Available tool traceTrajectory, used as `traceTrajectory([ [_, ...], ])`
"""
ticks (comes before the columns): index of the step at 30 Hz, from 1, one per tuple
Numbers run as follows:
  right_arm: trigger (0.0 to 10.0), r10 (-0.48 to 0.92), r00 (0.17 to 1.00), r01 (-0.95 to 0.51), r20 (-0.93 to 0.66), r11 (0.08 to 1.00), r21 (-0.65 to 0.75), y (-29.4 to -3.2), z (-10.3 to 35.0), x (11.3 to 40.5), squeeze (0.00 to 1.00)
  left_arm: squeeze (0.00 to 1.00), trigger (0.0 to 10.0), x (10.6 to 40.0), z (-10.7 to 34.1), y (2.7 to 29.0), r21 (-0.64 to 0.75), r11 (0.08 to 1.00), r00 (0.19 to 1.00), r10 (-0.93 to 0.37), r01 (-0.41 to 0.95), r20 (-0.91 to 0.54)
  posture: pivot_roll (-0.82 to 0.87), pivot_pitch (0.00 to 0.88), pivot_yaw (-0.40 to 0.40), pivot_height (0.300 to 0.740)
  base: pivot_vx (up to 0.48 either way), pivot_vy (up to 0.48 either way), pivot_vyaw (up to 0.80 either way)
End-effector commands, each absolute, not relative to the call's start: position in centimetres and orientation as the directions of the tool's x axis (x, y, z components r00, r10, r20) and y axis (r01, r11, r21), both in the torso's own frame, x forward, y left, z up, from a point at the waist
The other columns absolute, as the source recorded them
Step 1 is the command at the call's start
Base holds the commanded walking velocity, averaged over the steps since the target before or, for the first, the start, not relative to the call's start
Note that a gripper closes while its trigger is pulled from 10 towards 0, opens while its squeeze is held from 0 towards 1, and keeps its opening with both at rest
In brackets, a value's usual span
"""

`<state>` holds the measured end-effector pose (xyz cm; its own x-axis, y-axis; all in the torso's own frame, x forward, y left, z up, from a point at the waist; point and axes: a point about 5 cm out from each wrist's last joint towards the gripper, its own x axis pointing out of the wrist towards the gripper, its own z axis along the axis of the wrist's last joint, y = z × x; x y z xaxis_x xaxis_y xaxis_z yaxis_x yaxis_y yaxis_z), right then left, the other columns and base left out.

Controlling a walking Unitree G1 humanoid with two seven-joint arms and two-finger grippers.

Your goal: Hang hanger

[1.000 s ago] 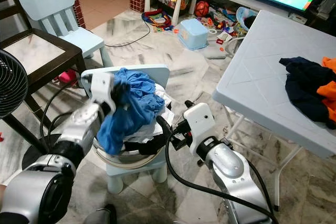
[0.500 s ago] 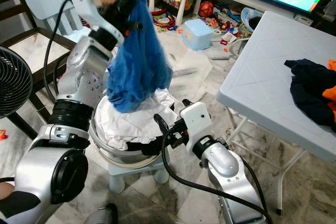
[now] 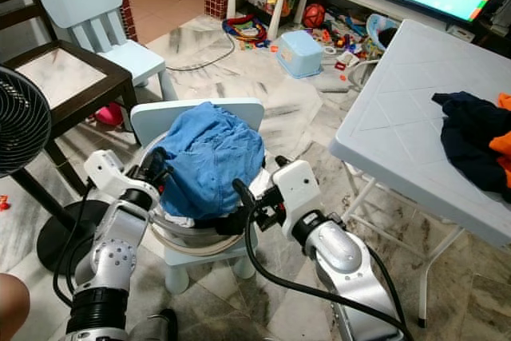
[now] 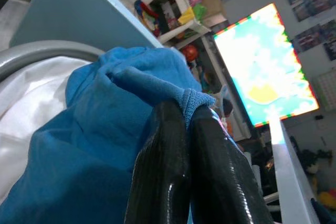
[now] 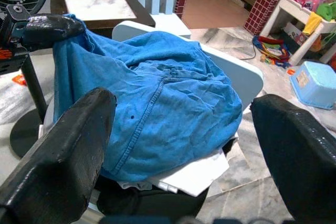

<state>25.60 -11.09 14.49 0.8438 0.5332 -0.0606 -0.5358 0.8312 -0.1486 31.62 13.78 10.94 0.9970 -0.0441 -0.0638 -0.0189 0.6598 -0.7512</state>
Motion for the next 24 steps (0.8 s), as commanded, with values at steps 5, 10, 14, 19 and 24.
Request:
traceTrajectory([
  [5, 10.0, 0.523, 0.850, -0.527, -0.071, 0.834, -0.165, -11.6, 14.5, 25.5, 0.00, 1.00, 10.0, 30.2, 10.3, 14.1, -0.713, 0.687, 0.984, 0.023, -0.142, -0.174, -0.02, 0.143, -0.128, 0.740, 0.000, 0.000, 0.00],
  [10, 10.0, 0.522, 0.850, -0.526, -0.073, 0.834, -0.165, -11.7, 14.4, 25.4, 0.00, 1.00, 10.0, 28.3, 8.1, 15.7, -0.583, 0.743, 0.924, 0.124, -0.328, -0.362, -0.02, 0.146, -0.128, 0.740, 0.000, 0.000, 0.00],
  [14, 10.0, 0.524, 0.848, -0.529, -0.073, 0.833, -0.164, -11.6, 14.3, 25.5, 0.00, 1.00, 10.0, 26.8, 7.3, 16.2, -0.567, 0.746, 0.910, 0.124, -0.348, -0.396, 0.00, 0.147, -0.132, 0.740, 0.000, 0.000, 0.00],
  [19, 10.0, 0.530, 0.845, -0.534, -0.074, 0.829, -0.163, -11.5, 14.3, 25.6, 0.00, 1.00, 10.0, 26.0, 7.5, 16.0, -0.468, 0.826, 0.905, 0.111, -0.314, -0.410, 0.01, 0.142, -0.135, 0.740, 0.000, 0.000, 0.00],
  [24, 10.0, 0.536, 0.841, -0.540, -0.071, 0.827, -0.157, -11.2, 14.1, 25.9, 0.00, 1.00, 10.0, 25.2, 9.2, 16.0, -0.284, 0.949, 0.957, 0.055, -0.139, -0.285, 0.05, 0.142, -0.135, 0.740, 0.000, 0.000, 0.00],
])
